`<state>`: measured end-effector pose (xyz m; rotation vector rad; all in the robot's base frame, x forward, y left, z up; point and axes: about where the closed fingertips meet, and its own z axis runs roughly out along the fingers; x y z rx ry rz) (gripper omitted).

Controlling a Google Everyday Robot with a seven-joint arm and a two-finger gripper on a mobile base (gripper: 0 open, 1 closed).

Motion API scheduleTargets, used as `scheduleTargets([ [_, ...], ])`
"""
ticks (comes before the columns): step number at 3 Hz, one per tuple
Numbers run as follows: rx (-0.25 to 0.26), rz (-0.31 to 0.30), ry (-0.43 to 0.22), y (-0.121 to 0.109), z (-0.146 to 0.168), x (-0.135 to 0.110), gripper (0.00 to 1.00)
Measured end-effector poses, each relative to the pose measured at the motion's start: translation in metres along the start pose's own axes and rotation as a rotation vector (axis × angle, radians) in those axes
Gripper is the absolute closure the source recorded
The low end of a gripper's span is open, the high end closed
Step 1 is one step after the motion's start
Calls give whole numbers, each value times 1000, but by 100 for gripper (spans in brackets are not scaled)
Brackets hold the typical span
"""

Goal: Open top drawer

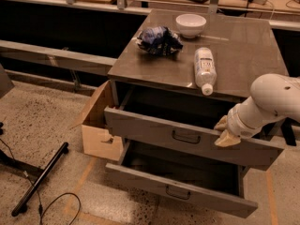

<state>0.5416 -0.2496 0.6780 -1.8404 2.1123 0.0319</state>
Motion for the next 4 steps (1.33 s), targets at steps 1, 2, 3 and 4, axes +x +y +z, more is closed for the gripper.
scheduleTargets([
  [1,-27,14,8,15,-22,-6,37],
  [2,-48,33,20,28,-45,-10,13],
  [3,-41,52,22,32,-62,-14,0],
  [4,-8,56,24,23,-73,-19,17],
])
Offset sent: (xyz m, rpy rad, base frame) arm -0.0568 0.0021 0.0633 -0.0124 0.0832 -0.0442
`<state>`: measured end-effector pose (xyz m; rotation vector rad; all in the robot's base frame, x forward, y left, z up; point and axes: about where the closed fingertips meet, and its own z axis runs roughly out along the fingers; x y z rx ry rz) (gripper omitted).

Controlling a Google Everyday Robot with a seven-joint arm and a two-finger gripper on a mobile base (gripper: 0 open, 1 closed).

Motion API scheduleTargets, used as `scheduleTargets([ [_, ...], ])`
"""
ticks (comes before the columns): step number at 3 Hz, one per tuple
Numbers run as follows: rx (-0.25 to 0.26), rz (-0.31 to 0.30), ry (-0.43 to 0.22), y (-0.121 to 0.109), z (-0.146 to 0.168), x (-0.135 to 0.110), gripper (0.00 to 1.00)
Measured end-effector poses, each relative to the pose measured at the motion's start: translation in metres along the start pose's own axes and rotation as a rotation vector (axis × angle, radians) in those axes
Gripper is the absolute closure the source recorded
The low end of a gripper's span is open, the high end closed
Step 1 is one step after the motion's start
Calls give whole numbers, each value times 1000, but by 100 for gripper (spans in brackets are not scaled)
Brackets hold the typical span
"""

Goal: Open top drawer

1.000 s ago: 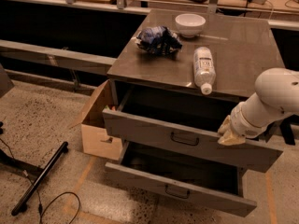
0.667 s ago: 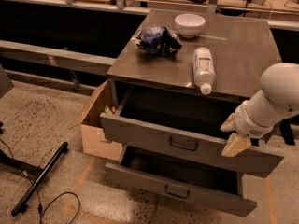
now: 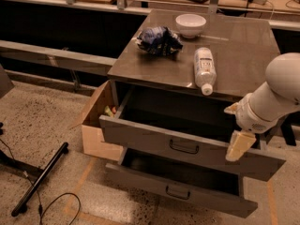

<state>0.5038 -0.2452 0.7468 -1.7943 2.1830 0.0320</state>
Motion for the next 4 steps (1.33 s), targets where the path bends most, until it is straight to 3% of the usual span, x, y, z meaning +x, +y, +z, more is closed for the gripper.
scheduleTargets([
  [3,90,7,33,-30,3,5,87],
  [4,116,47,31,-37,18,19,100],
])
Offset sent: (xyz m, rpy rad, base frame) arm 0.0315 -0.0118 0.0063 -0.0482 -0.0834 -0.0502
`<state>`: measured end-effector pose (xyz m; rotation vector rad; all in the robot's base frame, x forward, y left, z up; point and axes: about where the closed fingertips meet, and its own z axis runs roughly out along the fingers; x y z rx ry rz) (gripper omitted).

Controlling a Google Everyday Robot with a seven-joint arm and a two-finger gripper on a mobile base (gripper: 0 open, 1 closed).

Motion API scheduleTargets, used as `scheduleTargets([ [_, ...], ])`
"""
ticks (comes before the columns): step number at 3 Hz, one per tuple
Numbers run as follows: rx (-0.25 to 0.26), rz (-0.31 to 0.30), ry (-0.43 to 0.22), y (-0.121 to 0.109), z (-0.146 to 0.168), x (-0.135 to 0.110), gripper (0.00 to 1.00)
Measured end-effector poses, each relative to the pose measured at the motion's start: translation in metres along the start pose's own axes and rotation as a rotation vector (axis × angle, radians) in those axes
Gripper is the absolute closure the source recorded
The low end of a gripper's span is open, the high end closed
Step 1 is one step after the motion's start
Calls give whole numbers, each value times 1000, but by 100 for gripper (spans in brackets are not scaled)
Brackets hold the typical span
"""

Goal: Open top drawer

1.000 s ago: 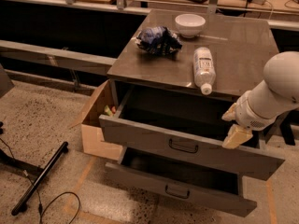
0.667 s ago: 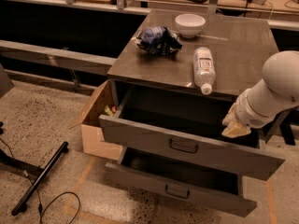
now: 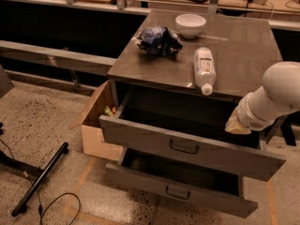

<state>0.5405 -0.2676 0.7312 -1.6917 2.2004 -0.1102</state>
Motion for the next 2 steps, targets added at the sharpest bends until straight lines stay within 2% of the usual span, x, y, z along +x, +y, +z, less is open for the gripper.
scheduleTargets([
  [1,6,34,2,-3,16,10,100],
  [2,-14,48,9,1,25,18,100],
])
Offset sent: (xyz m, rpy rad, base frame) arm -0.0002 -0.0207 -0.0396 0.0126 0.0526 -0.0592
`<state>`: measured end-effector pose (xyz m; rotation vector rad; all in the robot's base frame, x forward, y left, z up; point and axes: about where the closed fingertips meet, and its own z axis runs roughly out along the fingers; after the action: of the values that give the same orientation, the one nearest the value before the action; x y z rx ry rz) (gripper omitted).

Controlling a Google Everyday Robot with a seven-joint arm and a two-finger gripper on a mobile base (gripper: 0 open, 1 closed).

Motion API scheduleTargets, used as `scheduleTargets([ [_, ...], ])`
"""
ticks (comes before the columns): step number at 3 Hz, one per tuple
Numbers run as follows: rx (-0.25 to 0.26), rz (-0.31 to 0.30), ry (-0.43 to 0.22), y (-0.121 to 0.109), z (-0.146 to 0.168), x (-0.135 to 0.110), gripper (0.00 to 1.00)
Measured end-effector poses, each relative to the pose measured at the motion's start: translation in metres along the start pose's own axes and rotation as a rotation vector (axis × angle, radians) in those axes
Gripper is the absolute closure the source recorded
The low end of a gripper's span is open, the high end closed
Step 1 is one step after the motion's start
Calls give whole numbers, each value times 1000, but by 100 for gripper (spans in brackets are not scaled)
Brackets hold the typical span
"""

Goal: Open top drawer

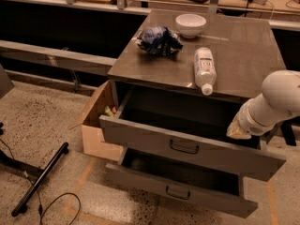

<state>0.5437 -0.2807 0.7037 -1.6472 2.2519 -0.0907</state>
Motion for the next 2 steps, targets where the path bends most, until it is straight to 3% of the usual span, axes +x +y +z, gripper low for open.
scheduleTargets([
  [2,-107,28,24,30,-2,23,100],
])
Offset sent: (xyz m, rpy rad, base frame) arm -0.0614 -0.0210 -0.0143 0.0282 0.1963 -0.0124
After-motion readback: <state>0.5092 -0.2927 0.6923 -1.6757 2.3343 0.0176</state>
